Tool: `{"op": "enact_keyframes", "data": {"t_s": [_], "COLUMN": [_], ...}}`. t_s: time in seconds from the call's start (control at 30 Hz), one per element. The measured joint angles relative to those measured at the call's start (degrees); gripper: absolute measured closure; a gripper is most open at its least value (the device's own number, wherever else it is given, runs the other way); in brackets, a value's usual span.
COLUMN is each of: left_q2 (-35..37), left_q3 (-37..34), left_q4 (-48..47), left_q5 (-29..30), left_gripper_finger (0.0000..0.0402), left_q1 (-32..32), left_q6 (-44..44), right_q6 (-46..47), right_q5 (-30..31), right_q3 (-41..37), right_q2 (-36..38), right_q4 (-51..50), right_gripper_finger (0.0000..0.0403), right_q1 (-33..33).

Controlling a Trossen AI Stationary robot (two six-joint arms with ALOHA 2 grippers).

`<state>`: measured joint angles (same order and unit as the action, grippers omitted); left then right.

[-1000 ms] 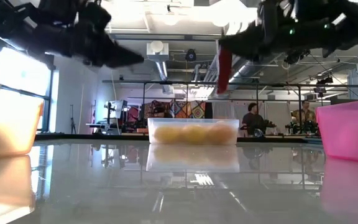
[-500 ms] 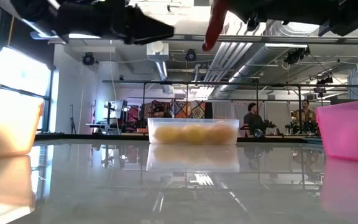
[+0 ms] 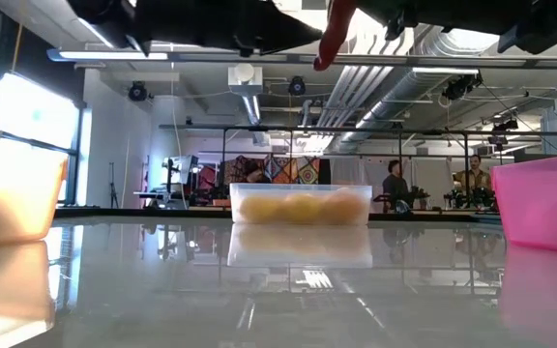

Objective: Sort produce into baskets
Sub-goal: Put the chili pepper into the yellow bin

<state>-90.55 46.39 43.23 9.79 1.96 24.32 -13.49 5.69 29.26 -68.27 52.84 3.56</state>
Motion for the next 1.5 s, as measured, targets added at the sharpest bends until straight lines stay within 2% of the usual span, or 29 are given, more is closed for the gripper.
{"op": "enact_keyframes", "data": {"t_s": [0.3, 0.5, 0.77, 0.93, 1.07, 1.3, 1.5], "left_q2": [-5.5, -6.5, -6.0, -6.0, -6.0, -2.7, 2.9], "left_q3": [6.3, 7.3, 7.3, 7.3, 7.3, 7.1, 7.0], "left_q4": [0.0, 0.0, -0.5, -0.9, -1.9, -13.2, -28.6], "left_q5": [-0.3, 0.0, 0.4, 0.4, 0.6, 2.9, 2.4], "left_gripper_finger": [0.0163, 0.0173, 0.0252, 0.0307, 0.0324, 0.0324, 0.0324], "left_q1": [0.1, 0.3, 1.5, 1.4, 1.3, 1.3, 1.5], "left_q6": [0.0, -0.1, 0.9, 1.8, 2.7, 2.4, 0.0], "right_q6": [1.5, 1.6, 2.7, 3.0, 3.0, 4.5, 4.5], "right_q5": [-2.5, -2.9, -3.2, -2.0, 0.7, 3.5, 4.8], "right_q3": [0.0, 0.0, 0.0, 0.0, 0.0, 0.0, 0.0], "right_q2": [0.0, 0.0, 0.0, 0.0, 0.0, 0.1, 1.3], "right_q4": [0.7, 0.8, 0.4, 0.1, -0.6, -3.1, -3.9], "right_gripper_finger": [0.0283, 0.0283, 0.0278, 0.024, 0.0203, 0.0151, 0.0142], "right_q1": [0.0, 0.4, 0.4, 0.4, 0.5, 0.4, 0.3]}}
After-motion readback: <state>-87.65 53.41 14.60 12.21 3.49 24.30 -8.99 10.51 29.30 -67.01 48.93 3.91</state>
